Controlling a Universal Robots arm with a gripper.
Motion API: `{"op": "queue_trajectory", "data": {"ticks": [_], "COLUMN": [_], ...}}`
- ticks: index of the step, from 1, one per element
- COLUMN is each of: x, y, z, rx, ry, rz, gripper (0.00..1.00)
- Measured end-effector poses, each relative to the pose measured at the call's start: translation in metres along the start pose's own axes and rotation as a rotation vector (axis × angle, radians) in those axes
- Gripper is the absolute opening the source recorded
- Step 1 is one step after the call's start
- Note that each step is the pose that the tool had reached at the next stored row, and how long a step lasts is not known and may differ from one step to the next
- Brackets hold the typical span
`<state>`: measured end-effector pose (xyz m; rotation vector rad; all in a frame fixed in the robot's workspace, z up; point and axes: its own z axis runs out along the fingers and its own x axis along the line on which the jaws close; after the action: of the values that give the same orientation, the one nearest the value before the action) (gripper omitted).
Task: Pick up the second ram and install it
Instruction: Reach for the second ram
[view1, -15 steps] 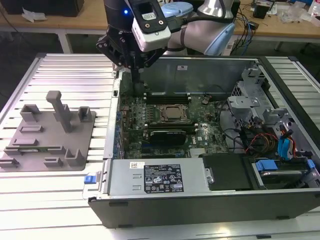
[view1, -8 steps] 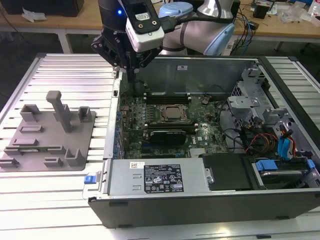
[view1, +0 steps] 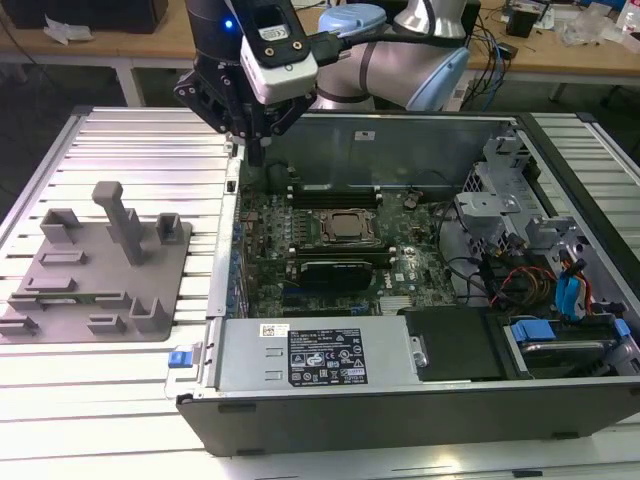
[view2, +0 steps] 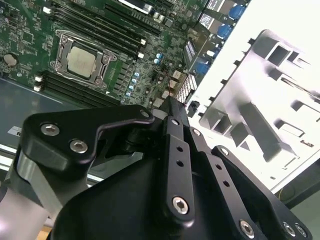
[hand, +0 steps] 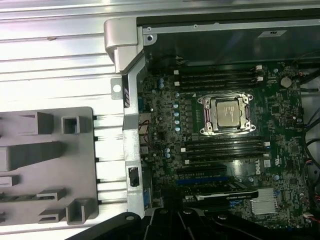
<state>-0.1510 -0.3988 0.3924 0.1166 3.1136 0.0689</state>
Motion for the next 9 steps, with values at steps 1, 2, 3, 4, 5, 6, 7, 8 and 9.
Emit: {"op": "queue_trajectory", "data": {"ticks": [1,2,3,4,5,6,7,8,9], "x": [0.0010,0.0013,0.0018,0.0026,0.0034,0.0053,0.0066,0.0089,0.0114], "y": [-0.0001,-0.0001,-0.0001,-0.0002,-0.0003,-0.0004,-0.0005,-0.0007,-0.0009], "z": [0.0000,-0.0001,-0.0001,-0.0001,-0.0001,-0.0001,-0.0002,-0.0001,-0.0002], "rx": [0.0001,0.0001,0.0001,0.0001,0.0001,0.0000,0.0001,0.0001,0.0001], "ry": [0.0001,0.0001,0.0001,0.0000,0.0001,0.0000,0.0001,0.0000,0.0001], "rz": [0.000,0.000,0.000,0.000,0.000,0.000,0.000,0.000,0.000], "gripper": [0.08,0.08,0.08,0.08,0.08,0.08,0.08,0.08,0.08]}}
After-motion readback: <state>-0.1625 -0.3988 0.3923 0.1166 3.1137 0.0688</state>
